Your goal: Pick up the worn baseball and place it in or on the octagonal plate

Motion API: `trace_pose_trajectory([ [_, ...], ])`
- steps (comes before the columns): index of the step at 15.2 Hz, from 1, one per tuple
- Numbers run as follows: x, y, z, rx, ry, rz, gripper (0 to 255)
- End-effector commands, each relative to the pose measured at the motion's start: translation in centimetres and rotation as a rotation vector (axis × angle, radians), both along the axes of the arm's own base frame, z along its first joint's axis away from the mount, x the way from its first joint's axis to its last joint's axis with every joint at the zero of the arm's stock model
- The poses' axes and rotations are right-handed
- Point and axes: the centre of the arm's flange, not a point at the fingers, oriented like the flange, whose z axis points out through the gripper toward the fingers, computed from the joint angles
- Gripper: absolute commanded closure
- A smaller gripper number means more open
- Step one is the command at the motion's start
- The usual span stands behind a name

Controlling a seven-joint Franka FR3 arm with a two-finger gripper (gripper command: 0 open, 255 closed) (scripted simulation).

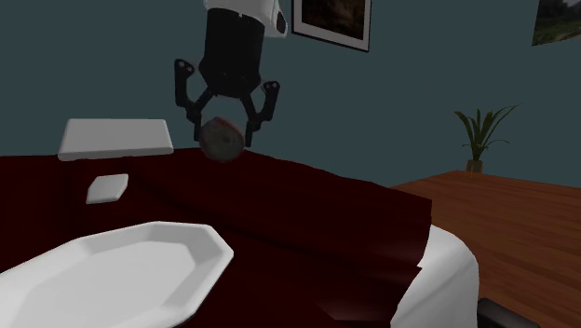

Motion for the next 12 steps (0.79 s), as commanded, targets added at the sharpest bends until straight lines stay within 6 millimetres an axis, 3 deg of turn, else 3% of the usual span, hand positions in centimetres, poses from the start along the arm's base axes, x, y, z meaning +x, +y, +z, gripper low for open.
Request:
trace_pose_trajectory([
  [1, -2.1, 1.7, 0.0, 0.000, 0.000, -0.001, 255],
  [10, -10.7, 9.9, 0.1, 0.000, 0.000, -0.001, 255],
  [11, -12.4, 11.5, 0.2, 0.000, 0.000, -0.001, 255],
  [12, -12.4, 11.5, -0.4, 0.000, 0.000, -0.001, 255],
])
